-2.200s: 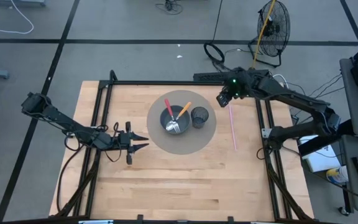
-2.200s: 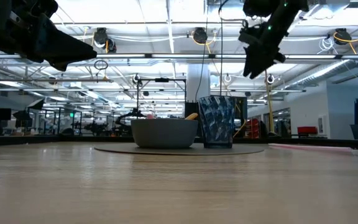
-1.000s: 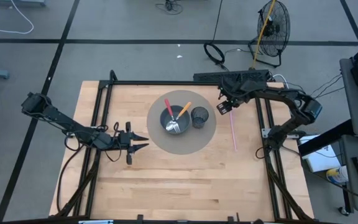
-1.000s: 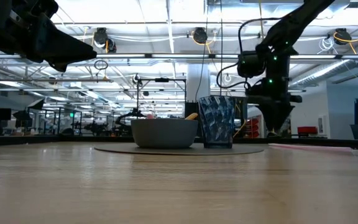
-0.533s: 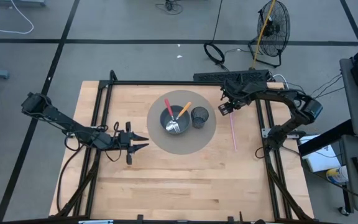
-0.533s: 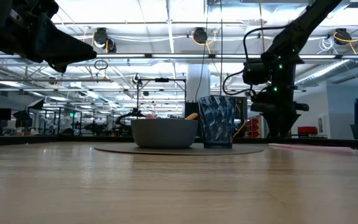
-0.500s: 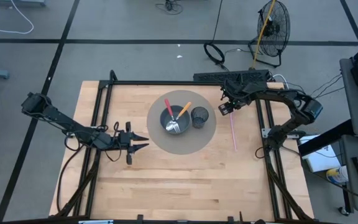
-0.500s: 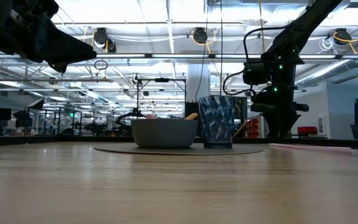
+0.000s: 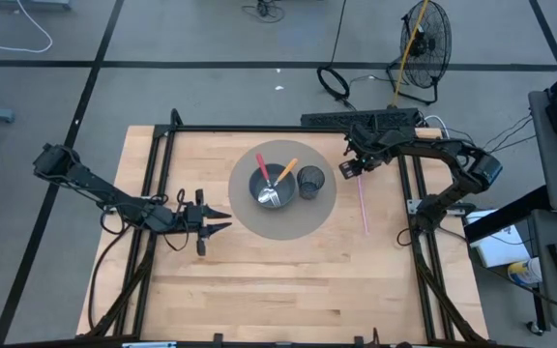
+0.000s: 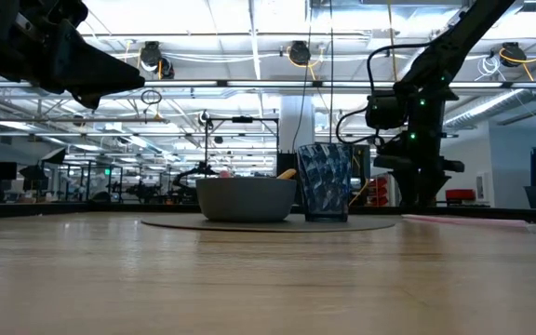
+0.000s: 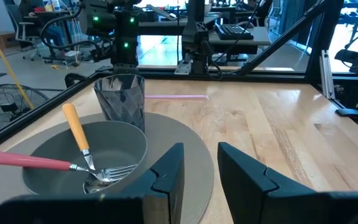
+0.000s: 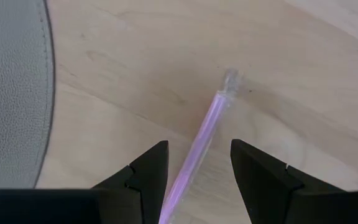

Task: Pick & Place Utensil
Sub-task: Put the pink straw into the dark blue glass

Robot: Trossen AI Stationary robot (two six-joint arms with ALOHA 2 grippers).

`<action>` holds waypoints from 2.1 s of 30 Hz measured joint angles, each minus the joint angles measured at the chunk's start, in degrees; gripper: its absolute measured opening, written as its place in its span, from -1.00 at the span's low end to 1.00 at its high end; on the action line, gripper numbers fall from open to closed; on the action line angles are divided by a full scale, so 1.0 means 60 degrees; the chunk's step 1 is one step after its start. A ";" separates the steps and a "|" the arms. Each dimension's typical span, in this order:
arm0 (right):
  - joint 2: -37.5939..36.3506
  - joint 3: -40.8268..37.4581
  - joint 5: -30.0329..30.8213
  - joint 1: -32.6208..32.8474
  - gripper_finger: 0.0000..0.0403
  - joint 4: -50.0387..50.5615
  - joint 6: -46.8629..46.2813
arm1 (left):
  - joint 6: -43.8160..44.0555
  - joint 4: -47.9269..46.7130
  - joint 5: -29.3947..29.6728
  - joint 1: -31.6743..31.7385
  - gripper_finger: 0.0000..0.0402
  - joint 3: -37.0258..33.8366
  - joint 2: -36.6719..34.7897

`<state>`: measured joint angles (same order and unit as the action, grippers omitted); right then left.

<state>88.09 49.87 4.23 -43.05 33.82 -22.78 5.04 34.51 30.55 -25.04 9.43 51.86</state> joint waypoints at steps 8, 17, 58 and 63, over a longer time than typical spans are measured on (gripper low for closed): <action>0.0000 0.0000 0.0007 0.0040 -0.15 0.0155 -0.0281 | -0.0004 0.0003 0.0000 0.0000 -0.48 0.0000 0.0000; 0.0011 0.0000 0.0002 0.0190 -0.24 0.0144 -0.0416 | 0.0039 0.0006 0.0000 0.0000 -0.48 0.0000 -0.0003; 0.0007 -0.0572 -0.0244 0.0441 -0.15 0.0066 -0.0831 | 0.0070 0.0076 0.0004 -0.0002 -0.48 0.0000 -0.0004; 0.0007 -0.0572 -0.0255 0.0441 -0.35 0.0177 -0.0600 | 0.0156 0.0079 0.0004 0.0000 -0.48 0.0000 0.0000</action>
<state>88.14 46.44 2.70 -40.40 34.89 -26.38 5.97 34.98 30.57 -25.04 9.43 51.85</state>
